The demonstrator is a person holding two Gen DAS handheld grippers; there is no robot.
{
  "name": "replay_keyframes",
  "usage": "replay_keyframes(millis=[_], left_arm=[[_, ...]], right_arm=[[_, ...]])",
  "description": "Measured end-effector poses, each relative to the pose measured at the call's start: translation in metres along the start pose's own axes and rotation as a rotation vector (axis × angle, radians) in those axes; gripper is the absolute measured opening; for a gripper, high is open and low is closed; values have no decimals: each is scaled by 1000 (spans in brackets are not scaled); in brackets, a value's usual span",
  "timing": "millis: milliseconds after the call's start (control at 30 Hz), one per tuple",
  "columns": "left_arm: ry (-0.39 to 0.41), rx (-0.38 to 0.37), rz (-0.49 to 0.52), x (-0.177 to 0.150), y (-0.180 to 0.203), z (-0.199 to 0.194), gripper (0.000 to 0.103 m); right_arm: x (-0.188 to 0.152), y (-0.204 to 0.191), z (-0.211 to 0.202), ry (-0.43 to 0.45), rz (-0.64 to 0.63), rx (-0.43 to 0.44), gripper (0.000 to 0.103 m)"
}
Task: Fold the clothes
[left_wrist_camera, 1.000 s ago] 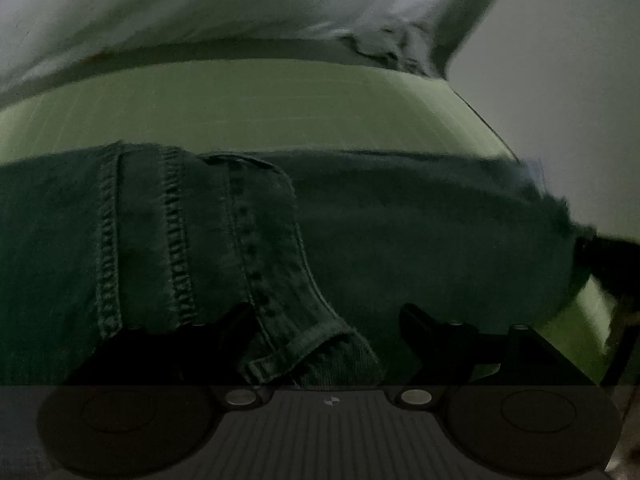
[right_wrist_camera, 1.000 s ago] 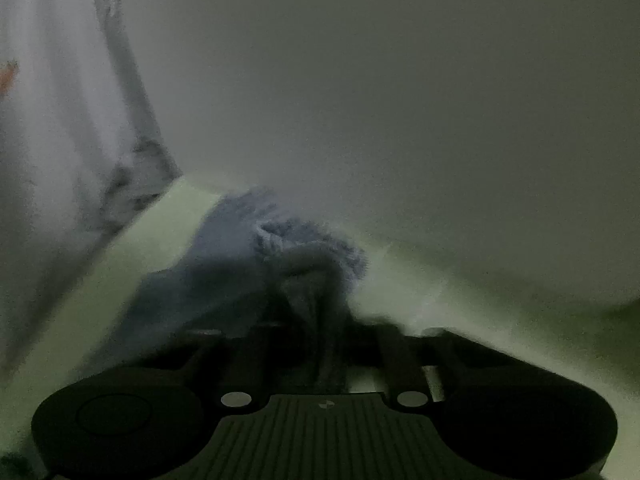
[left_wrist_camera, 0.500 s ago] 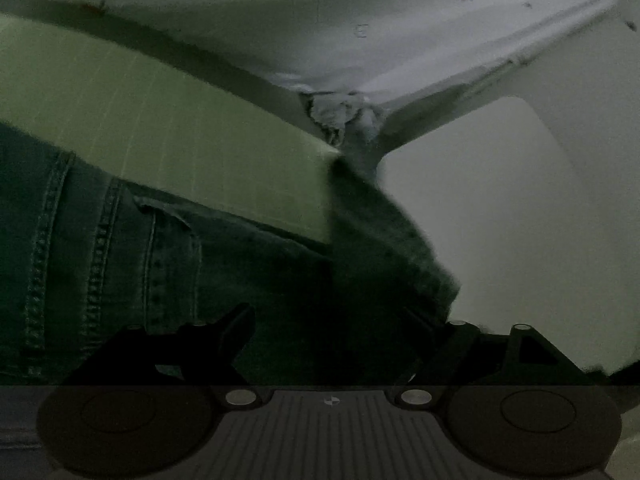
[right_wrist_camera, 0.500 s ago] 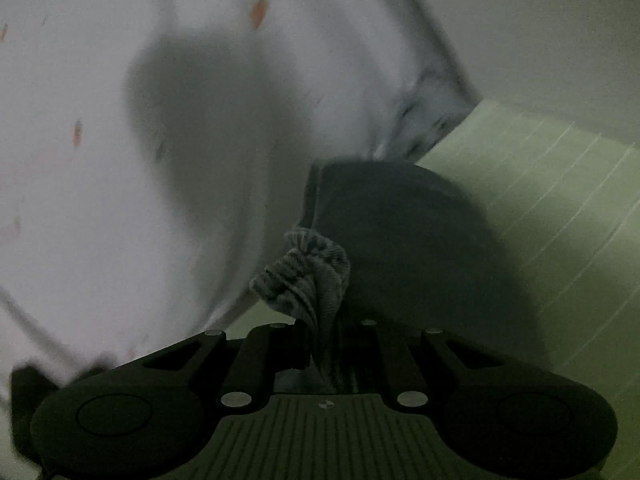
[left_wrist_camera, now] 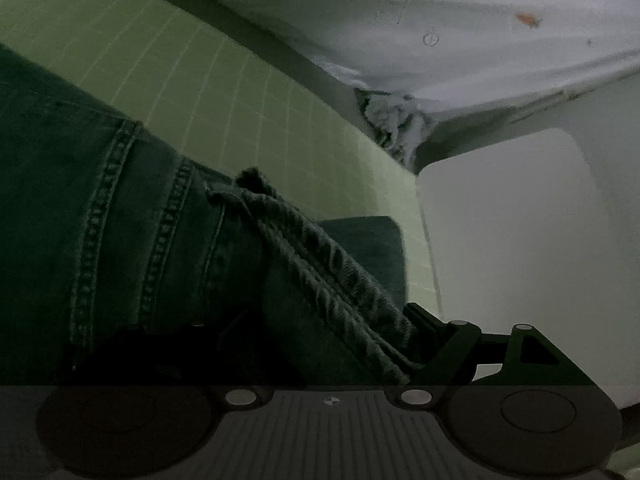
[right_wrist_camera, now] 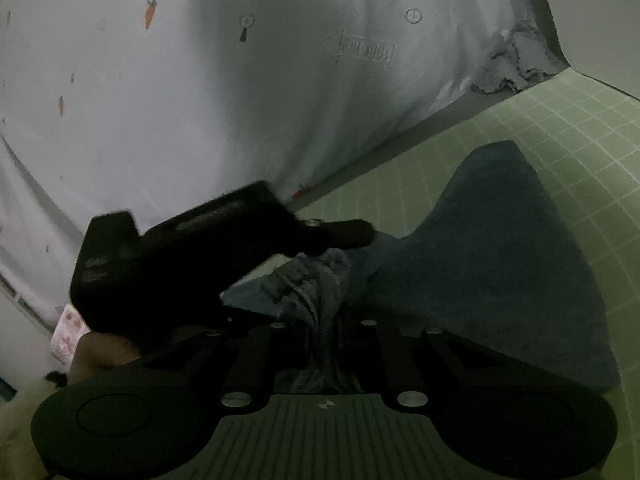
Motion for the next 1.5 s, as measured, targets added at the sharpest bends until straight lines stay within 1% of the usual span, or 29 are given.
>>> replay_keyframes(millis=[67, 100, 133, 167, 200, 333, 367, 400, 467, 567, 600, 667, 700, 767, 833, 900, 933, 967, 1033, 1067, 1133, 1167, 1200, 1233, 1267, 1300, 1333, 1400, 1500], left_arm=[[-9, -12, 34, 1, -2, 0, 83], [-22, -27, 26, 2, -4, 2, 73], [-23, -51, 19, 3, -5, 3, 42], [-10, -74, 13, 4, -5, 3, 32], [2, -60, 48, 4, 2, 2, 25], [47, -4, 184, 7, 28, -3, 17], [53, -1, 209, 9, 34, -3, 17], [76, 6, 289, 11, 50, -11, 17], [108, 8, 362, 15, 63, -25, 17], [166, -16, 395, 19, 69, -52, 17], [206, -43, 404, 22, 68, -74, 17], [255, -52, 440, 23, 65, -103, 17], [276, -37, 471, 23, 62, -116, 17], [298, 30, 501, 18, 49, -137, 17], [320, 97, 526, 12, 35, -158, 17], [335, 147, 476, 7, 5, -174, 18], [346, 188, 427, 2, -17, -182, 18], [362, 264, 390, -4, -38, -186, 19], [354, 375, 349, -12, -65, -180, 20], [347, 429, 326, -15, -79, -177, 21], [297, 516, 236, -27, -116, -166, 25], [281, 525, 203, -31, -125, -164, 25], [268, 534, 174, -35, -133, -162, 29], [271, 540, 176, -37, -134, -162, 33], [279, 558, 182, -42, -134, -161, 36], [282, 581, 193, -44, -132, -160, 44], [286, 604, 204, -47, -131, -158, 50], [291, 635, 218, -52, -130, -157, 58], [305, 668, 207, -57, -136, -159, 65]], right_arm=[[-2, -2, 1, -4, -5, 5, 16], [-2, -2, 2, -7, -6, 8, 16], [-2, -2, 5, -12, -8, 10, 16], [-2, -3, 7, -18, -10, 12, 16], [0, -1, 11, -23, -11, 10, 16], [5, -3, 10, 2, -23, -9, 16], [7, -5, 8, 17, -30, -11, 16], [10, -5, 7, 28, -35, -11, 16], [17, -13, 0, 64, -44, 1, 16], [32, -34, -4, 98, -90, 39, 16], [36, -41, -4, 106, -110, 54, 16], [41, -61, -6, 116, -158, 93, 16], [42, -71, -5, 116, -178, 117, 16], [43, -91, 0, 104, -212, 170, 17], [39, -107, 12, 61, -232, 220, 17], [32, -122, 27, 4, -253, 253, 17], [25, -130, 38, -30, -271, 263, 17], [16, -140, 53, -77, -295, 273, 20], [-1, -154, 79, -151, -353, 256, 27], [-9, -160, 91, -185, -383, 242, 34], [-31, -173, 119, -271, -451, 201, 44], [-43, -177, 132, -322, -484, 177, 57], [-50, -178, 134, -349, -496, 159, 67], [-55, -179, 131, -365, -499, 135, 70], [-58, -177, 123, -359, -489, 126, 79], [-57, -174, 117, -343, -476, 128, 96], [-51, -166, 102, -299, -442, 133, 103], [-34, -149, 80, -210, -376, 112, 103], [-4, -99, 62, -74, -239, -60, 103]])
Point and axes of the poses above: each gripper's, at about its wrist camera, not at the fingertips, and z roughly the way its jaws point, y to its right, x to its top, the point moved 3 cm from there along z, roughly the way its jaws point, and after that the axes turned 7 degrees about -y, right-handed, at the moved point
